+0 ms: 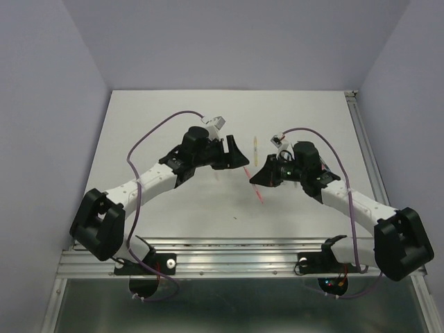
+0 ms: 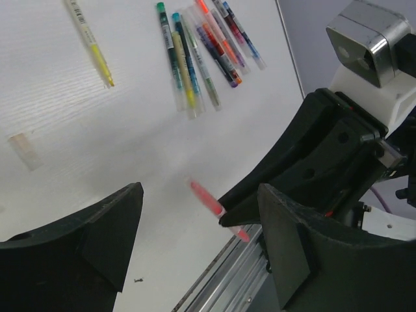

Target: Open the pen caps

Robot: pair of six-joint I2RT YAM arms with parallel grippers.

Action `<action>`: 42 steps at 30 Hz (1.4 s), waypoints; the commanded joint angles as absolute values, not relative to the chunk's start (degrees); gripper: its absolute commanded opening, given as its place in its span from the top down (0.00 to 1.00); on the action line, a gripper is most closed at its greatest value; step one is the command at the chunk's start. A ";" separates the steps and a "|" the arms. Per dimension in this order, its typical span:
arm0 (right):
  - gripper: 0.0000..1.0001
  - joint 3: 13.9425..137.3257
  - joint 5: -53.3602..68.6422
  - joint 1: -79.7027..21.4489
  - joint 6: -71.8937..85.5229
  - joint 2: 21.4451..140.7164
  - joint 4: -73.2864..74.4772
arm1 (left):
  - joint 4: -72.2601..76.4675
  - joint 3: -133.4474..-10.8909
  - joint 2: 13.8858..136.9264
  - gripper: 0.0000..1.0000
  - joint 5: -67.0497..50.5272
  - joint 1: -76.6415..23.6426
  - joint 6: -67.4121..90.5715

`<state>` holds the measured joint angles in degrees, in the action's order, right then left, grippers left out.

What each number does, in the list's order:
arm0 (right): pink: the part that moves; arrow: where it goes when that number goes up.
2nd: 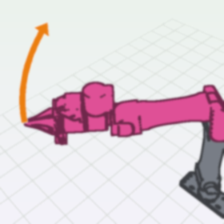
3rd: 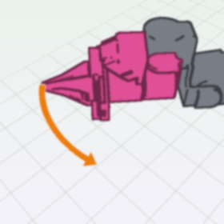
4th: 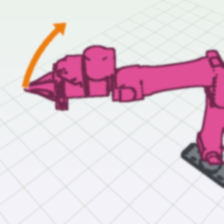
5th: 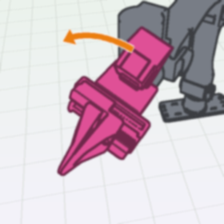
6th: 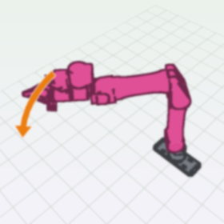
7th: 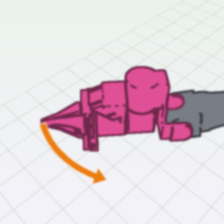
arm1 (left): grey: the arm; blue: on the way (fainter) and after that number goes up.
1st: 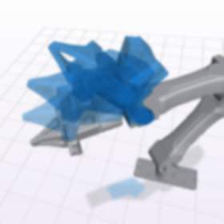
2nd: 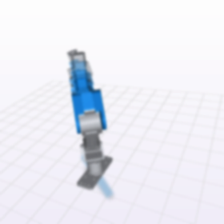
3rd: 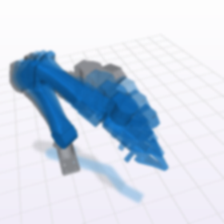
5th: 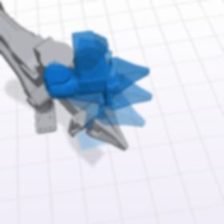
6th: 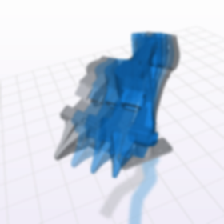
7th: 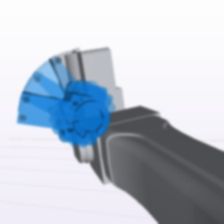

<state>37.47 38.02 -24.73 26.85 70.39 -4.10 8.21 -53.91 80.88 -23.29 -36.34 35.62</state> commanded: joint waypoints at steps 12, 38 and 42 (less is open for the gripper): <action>0.99 36.74 37.71 -27.25 34.09 67.77 -13.62 | 20.30 -54.84 82.79 0.63 -25.84 -41.57 43.68; 0.99 27.87 38.50 -45.43 46.57 65.57 -21.08 | 17.49 -67.75 88.84 1.00 -12.57 -30.24 48.34; 0.99 26.45 37.87 -46.32 49.13 63.02 -23.03 | 16.79 -71.36 90.79 1.00 -12.66 -28.66 48.43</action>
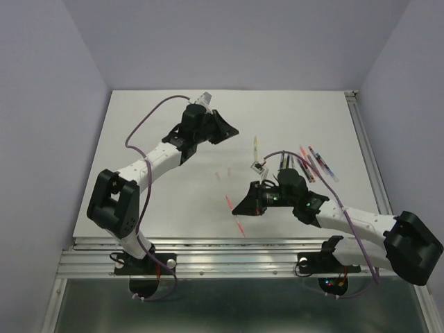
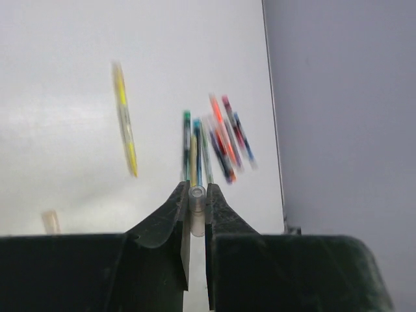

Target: Open the pen caps

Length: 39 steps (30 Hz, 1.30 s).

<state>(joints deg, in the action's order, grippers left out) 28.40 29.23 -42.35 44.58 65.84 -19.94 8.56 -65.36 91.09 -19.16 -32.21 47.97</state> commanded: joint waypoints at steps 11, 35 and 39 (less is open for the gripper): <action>0.99 37.96 16.37 -44.48 43.69 66.53 2.16 | 1.88 -63.91 86.23 1.00 -7.75 -26.72 38.85; 0.99 50.80 -5.97 -31.73 37.27 80.60 7.82 | -4.83 -53.08 95.88 0.83 -0.70 -30.93 37.18; 0.99 49.48 -7.12 -30.94 37.70 80.33 7.73 | -5.36 -54.31 96.77 0.74 -0.79 -31.64 37.18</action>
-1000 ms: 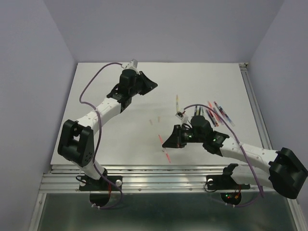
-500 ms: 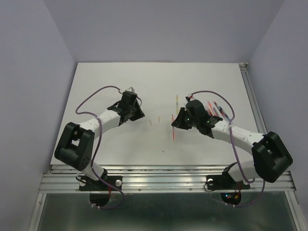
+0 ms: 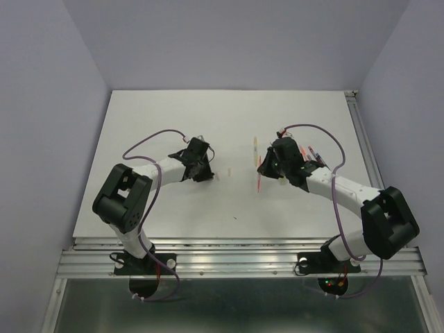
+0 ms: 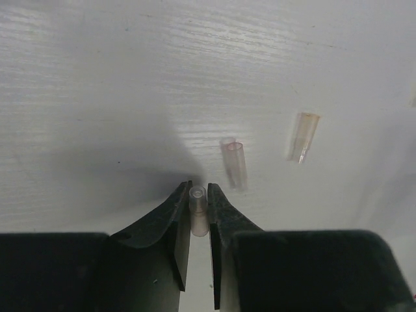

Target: Open the pen caps

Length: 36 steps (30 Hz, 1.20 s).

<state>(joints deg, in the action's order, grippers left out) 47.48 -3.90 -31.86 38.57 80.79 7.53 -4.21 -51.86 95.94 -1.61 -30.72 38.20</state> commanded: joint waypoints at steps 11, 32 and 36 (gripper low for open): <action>0.99 50.18 -12.65 -29.97 33.84 79.54 8.17 | -7.82 -54.14 94.14 0.50 1.32 -34.01 37.36; 0.99 50.36 -16.96 -29.01 32.25 79.45 9.75 | -8.79 -54.23 86.76 0.26 1.85 -35.51 34.72; 0.99 52.56 -16.08 -28.39 31.29 84.27 8.88 | -6.78 -53.09 81.93 0.16 0.26 -35.51 33.49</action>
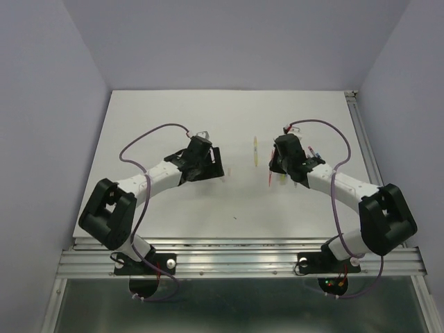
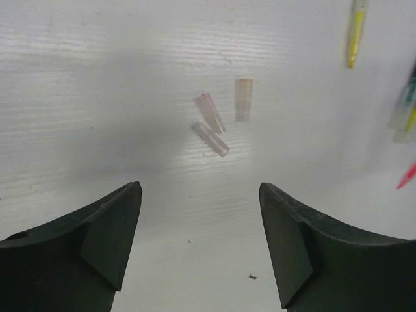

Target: Open the pen caps

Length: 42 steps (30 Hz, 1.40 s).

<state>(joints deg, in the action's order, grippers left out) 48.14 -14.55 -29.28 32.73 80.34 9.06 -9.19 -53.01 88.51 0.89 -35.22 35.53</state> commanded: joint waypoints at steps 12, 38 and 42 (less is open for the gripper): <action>0.96 66.87 -18.02 -24.53 28.74 99.83 11.24 | -3.87 -46.23 68.47 0.01 2.46 -35.51 32.52; 0.61 80.95 -15.82 -21.53 26.37 114.79 14.76 | -4.66 -42.37 64.87 0.01 4.22 -35.51 32.52; 0.49 81.65 -13.98 -21.53 26.02 113.39 15.38 | -4.48 -41.22 63.11 0.01 4.13 -35.51 33.05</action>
<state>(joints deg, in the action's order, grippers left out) 77.58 -15.29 -21.71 26.57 114.93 14.63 -5.58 -42.48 65.91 3.31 -35.27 32.86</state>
